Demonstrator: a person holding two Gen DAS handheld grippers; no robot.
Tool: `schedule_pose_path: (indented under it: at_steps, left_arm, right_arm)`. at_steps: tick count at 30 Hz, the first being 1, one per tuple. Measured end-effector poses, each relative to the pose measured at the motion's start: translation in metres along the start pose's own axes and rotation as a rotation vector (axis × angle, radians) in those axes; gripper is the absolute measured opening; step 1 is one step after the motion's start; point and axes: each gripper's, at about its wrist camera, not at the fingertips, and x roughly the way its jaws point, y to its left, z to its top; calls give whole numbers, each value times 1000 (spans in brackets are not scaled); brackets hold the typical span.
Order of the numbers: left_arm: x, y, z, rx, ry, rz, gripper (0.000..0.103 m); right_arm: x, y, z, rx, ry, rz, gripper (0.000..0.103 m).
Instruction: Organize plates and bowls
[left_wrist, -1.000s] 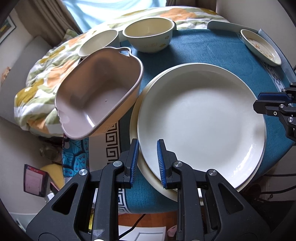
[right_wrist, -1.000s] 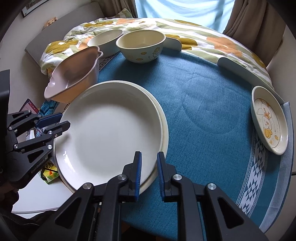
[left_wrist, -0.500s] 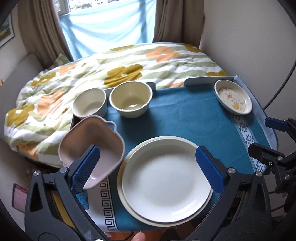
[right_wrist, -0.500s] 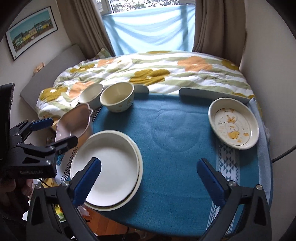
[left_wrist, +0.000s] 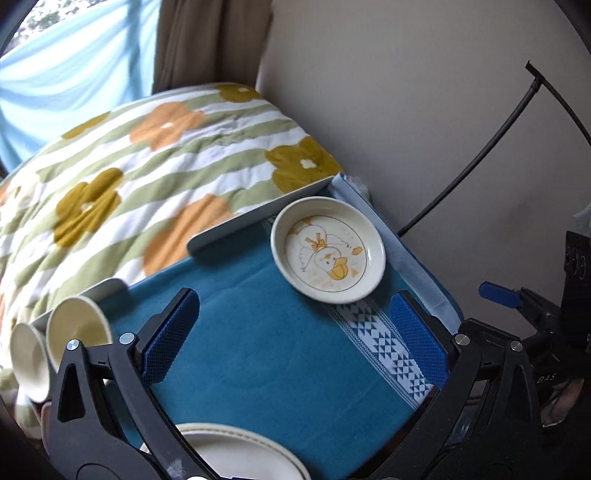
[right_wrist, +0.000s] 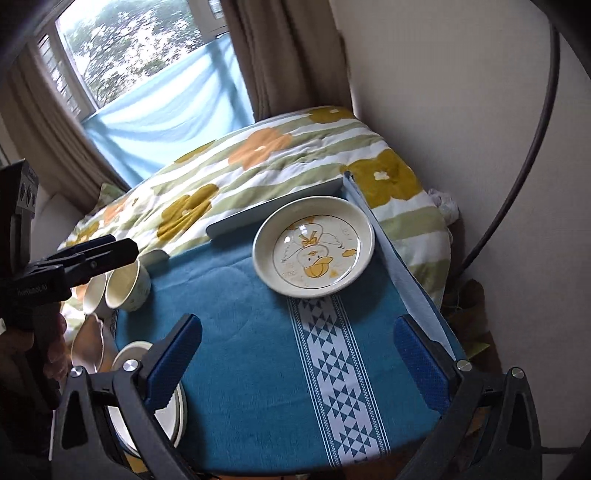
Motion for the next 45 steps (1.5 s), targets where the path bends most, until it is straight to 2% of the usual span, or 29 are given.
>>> schedule_pose_path:
  at_steps: [2, 3, 4, 5, 6, 8, 9, 12, 15, 18, 19, 22, 25, 28, 38, 45]
  left_arm:
    - [35, -4, 16, 37, 54, -7, 100]
    - [54, -6, 22, 54, 84, -8, 95]
    - [74, -5, 27, 67, 116, -12, 87]
    - [92, -5, 32, 78, 146, -17, 83]
    - [109, -3, 34, 87, 170, -21, 77]
    - [139, 1, 35, 96, 213, -18, 70]
    - [152, 5, 34, 92, 232, -24, 64]
    - [181, 15, 28, 78, 274, -44, 60]
    - [196, 22, 27, 67, 290, -56, 50]
    - [205, 26, 29, 59, 286, -69, 48]
    - [207, 26, 30, 58, 287, -72, 43]
    - [214, 28, 32, 58, 287, -71, 31]
    - [216, 28, 33, 55, 272, -49, 23]
    - [215, 31, 34, 39, 261, -44, 21]
    - [207, 25, 29, 34, 227, 2, 21]
    - [173, 23, 24, -17, 159, 24, 21]
  right_arm:
    - [23, -20, 7, 88, 24, 32, 103]
    - [34, -28, 10, 125, 34, 46, 102]
    - [46, -34, 13, 156, 42, 59, 95]
    - [57, -41, 15, 183, 51, 67, 86]
    - [69, -47, 16, 207, 62, 66, 82]
    - [89, -55, 16, 254, 75, 68, 67]
    - [98, -60, 15, 281, 80, 75, 65]
    - [116, -68, 14, 313, 80, 71, 57]
    - [124, -72, 15, 318, 69, 76, 50]
    - [131, -72, 18, 307, 63, 72, 41]
    - [133, -73, 19, 303, 61, 69, 35]
    - [137, -74, 22, 296, 53, 52, 33]
    - [137, -75, 23, 285, 47, 34, 23]
    - [142, -78, 23, 282, 60, 16, 14]
    - [142, -79, 27, 227, 53, 29, 14]
    - [127, -61, 36, 85, 31, 18, 14]
